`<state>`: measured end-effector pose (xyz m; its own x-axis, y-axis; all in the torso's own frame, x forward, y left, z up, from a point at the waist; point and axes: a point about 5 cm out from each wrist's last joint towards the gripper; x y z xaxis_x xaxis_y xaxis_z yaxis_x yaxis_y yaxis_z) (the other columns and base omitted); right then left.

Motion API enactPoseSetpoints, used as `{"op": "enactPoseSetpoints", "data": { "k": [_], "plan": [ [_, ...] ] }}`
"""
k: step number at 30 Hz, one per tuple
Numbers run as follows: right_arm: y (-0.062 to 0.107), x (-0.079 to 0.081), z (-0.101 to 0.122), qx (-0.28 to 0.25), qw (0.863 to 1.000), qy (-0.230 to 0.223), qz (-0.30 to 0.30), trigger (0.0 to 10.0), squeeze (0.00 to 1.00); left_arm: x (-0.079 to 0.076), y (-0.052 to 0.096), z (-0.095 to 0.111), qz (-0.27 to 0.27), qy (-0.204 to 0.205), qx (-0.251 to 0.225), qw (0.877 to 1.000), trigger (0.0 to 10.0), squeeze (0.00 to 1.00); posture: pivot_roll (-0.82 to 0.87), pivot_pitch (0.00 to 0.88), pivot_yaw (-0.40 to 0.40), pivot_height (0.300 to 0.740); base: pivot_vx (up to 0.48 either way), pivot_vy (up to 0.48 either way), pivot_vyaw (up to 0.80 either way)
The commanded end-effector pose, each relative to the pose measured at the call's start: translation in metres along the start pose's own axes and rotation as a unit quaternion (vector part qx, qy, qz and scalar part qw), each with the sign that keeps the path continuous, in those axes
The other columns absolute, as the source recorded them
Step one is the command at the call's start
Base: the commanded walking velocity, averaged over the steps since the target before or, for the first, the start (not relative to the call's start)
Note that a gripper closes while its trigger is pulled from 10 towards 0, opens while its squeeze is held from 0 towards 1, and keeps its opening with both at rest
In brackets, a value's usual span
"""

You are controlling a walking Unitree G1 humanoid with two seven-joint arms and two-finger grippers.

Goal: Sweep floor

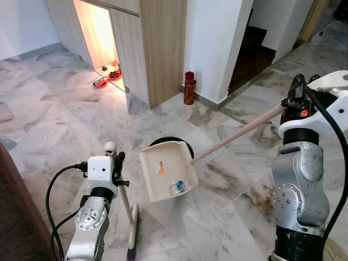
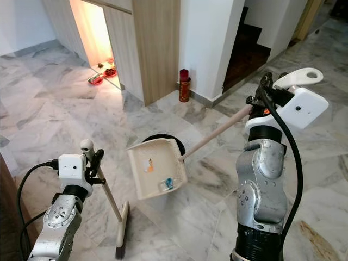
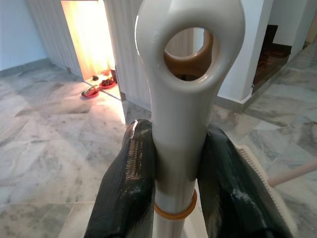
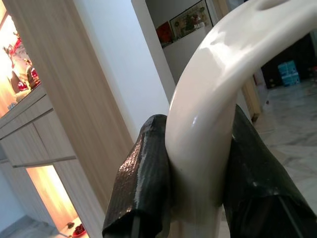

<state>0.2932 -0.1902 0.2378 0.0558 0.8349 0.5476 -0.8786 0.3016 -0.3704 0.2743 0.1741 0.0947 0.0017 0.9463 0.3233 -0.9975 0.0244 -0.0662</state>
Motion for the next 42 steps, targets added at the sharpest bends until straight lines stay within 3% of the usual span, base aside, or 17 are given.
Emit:
{"op": "enactPoseSetpoints", "data": {
  "k": [1,42],
  "plan": [
    [-0.0032,0.0089,0.0129,-0.039,0.999,-0.027,0.015,10.0,0.0,0.0038,-0.0026,0.0074,0.006,-0.008,-0.019,1.0,10.0,0.0,0.04,0.0,0.007,0.74,0.0,0.0,0.0],
    [-0.0037,0.0132,0.0119,-0.029,0.998,-0.038,0.032,10.0,0.0,0.0016,-0.0023,0.0072,0.012,-0.006,-0.019,1.0,10.0,0.0,0.04,0.0,-0.009,0.74,0.26,0.0,0.0]
  ]
}}
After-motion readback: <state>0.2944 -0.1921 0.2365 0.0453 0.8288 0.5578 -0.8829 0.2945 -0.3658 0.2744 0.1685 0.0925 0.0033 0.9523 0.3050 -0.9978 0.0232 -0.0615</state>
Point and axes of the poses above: a point about 5 cm out from each wrist's last joint towards the gripper, its own y axis pointing back from the gripper into the wrist, its own z axis along the axis of the wrist's last joint, x = y × z, and after that the axes turned 15 degrees about -y, right-handed
